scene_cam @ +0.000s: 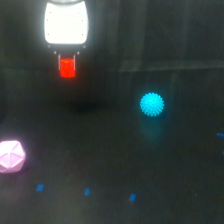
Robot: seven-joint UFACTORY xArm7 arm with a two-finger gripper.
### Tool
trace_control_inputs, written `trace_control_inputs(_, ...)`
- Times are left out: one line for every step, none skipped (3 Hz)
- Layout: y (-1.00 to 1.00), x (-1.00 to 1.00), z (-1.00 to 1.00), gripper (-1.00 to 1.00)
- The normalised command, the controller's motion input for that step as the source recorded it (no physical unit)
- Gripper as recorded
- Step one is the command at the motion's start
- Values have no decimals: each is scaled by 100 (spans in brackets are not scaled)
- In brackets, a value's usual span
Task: Pick up the red object from the table
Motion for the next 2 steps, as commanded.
trace_control_inputs(-84, 41, 100, -100)
trace_control_inputs(-10, -6, 37, -28)
